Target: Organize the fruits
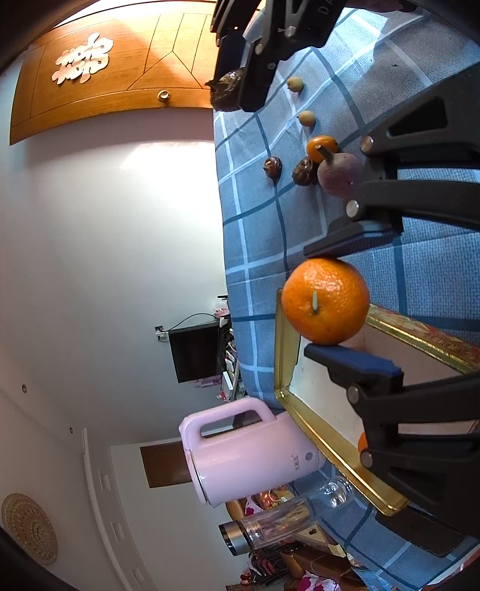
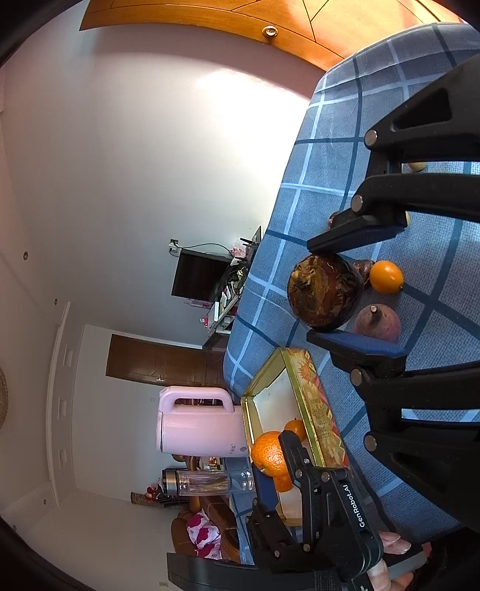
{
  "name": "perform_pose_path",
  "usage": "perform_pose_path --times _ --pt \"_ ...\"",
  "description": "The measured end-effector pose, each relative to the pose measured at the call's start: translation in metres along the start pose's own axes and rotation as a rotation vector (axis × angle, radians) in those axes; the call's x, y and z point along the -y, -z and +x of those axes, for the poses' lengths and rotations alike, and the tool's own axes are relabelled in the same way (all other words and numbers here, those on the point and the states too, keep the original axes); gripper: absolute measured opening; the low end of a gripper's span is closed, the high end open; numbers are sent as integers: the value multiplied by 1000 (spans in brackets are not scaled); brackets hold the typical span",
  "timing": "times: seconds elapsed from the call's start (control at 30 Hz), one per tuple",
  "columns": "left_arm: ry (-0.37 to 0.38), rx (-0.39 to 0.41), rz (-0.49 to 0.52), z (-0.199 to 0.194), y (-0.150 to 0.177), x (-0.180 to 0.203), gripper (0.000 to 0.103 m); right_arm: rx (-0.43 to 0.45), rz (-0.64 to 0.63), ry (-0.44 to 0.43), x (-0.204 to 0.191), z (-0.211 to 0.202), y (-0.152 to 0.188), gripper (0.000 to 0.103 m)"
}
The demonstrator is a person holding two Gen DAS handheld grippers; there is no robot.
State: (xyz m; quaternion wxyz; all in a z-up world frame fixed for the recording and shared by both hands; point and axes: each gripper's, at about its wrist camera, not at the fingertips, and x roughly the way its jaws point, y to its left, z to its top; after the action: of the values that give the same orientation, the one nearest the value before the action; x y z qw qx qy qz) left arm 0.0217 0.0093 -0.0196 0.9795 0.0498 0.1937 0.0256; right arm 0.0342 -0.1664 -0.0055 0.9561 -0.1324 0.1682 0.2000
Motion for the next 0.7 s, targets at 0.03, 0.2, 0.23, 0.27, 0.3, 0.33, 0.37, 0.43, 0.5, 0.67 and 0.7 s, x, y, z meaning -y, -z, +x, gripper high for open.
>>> perform_pose_path --times 0.03,0.2,0.23,0.27,0.3,0.33,0.37,0.43,0.5,0.67,0.7 --pt "-3 -1 -7 0 0 -4 48 1 -4 -6 -3 2 -2 44" --pt "-37 -9 -37 2 -1 -22 48 0 -36 -31 -18 12 -13 44" --pt "-44 -11 -42 2 -1 -26 48 0 -43 -36 -22 14 -15 44" --pt "-52 -14 -48 2 -1 -31 48 1 -51 -41 -25 16 -17 44" --pt "-62 -16 -53 3 -1 -35 48 2 -58 -47 -29 19 -20 44" --pt "-74 -18 -58 3 0 -40 48 3 -65 -53 -33 21 -22 44" --pt "-84 -21 -64 3 0 -44 48 3 -71 -58 -37 24 -23 44" --pt "-98 -27 -79 4 2 -54 48 2 -83 -70 -45 29 -27 44" --pt "-115 -32 -92 5 3 -64 48 -2 -95 -83 -53 36 -29 44" --pt "-148 -54 -115 11 9 -84 48 -14 -118 -119 -71 52 -33 44" --pt "-153 -60 -117 12 10 -87 48 -17 -125 -124 -75 55 -34 44"
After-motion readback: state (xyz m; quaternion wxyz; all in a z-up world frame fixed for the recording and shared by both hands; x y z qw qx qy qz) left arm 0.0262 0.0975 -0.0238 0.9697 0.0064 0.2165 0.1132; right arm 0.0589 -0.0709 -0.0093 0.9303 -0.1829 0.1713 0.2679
